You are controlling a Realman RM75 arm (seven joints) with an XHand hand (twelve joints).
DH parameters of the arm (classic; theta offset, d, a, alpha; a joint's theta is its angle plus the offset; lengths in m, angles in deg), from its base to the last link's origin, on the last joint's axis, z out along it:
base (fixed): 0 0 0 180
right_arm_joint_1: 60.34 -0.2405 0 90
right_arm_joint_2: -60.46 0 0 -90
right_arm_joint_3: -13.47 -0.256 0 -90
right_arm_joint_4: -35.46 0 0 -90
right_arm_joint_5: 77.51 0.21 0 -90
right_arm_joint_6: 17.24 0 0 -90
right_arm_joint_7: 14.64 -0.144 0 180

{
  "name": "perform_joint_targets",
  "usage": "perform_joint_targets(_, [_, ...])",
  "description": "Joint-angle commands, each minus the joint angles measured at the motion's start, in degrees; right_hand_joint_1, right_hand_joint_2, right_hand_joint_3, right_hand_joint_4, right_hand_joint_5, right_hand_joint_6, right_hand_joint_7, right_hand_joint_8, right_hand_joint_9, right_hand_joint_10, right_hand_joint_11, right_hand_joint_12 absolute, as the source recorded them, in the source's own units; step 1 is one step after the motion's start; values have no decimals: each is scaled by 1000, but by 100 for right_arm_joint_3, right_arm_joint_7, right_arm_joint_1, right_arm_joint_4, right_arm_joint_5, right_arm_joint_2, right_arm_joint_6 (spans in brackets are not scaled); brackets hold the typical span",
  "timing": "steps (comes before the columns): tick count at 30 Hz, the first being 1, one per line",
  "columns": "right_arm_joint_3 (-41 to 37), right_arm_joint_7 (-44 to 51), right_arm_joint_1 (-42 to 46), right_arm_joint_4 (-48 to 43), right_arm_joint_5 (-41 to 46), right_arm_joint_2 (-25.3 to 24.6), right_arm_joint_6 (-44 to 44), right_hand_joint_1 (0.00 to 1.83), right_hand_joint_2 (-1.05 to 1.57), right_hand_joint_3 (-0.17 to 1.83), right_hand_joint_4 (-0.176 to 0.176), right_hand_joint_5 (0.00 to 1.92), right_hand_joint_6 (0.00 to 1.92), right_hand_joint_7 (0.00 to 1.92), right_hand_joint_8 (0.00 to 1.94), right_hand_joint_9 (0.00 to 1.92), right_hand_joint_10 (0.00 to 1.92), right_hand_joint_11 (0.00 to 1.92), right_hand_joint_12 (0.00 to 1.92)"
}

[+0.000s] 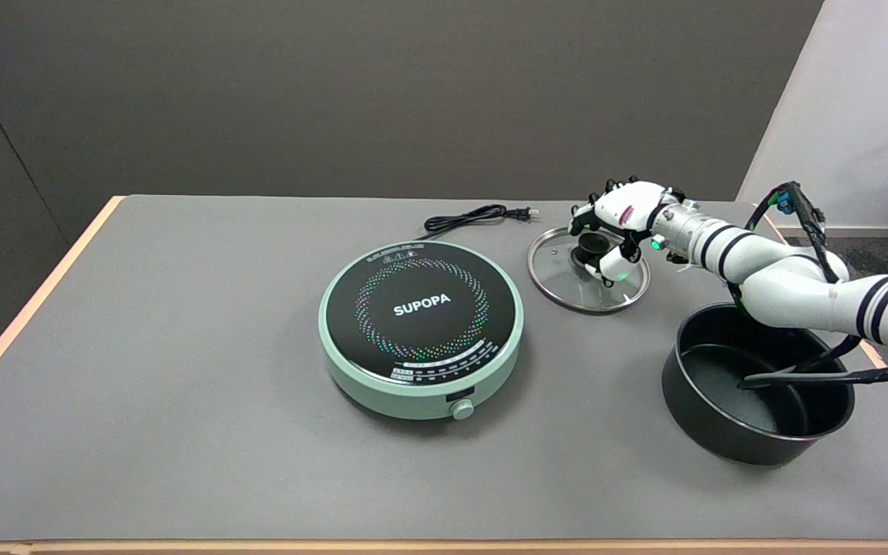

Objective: Pick up the pot lid.

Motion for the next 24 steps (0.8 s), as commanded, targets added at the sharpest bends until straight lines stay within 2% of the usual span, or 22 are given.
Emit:
perform_joint_targets(1, [-2, 6, 47, -32, 34, 4, 92, 797, 707, 821, 136, 555, 427, 651, 418, 628, 516, 308, 345])
perform_joint_targets(7, [5, 6, 47, -55, 42, 4, 117, 797, 725, 794, 139, 563, 505, 666, 478, 616, 600, 321, 343])
perform_joint_targets(15, [38, 6, 47, -72, 42, -4, 141, 788, 764, 755, 150, 575, 698, 689, 608, 587, 819, 342, 335])
perform_joint_targets(24, [53, -25, 79, -80, 42, -19, 149, 788, 772, 755, 148, 575, 778, 692, 679, 570, 944, 350, 339])
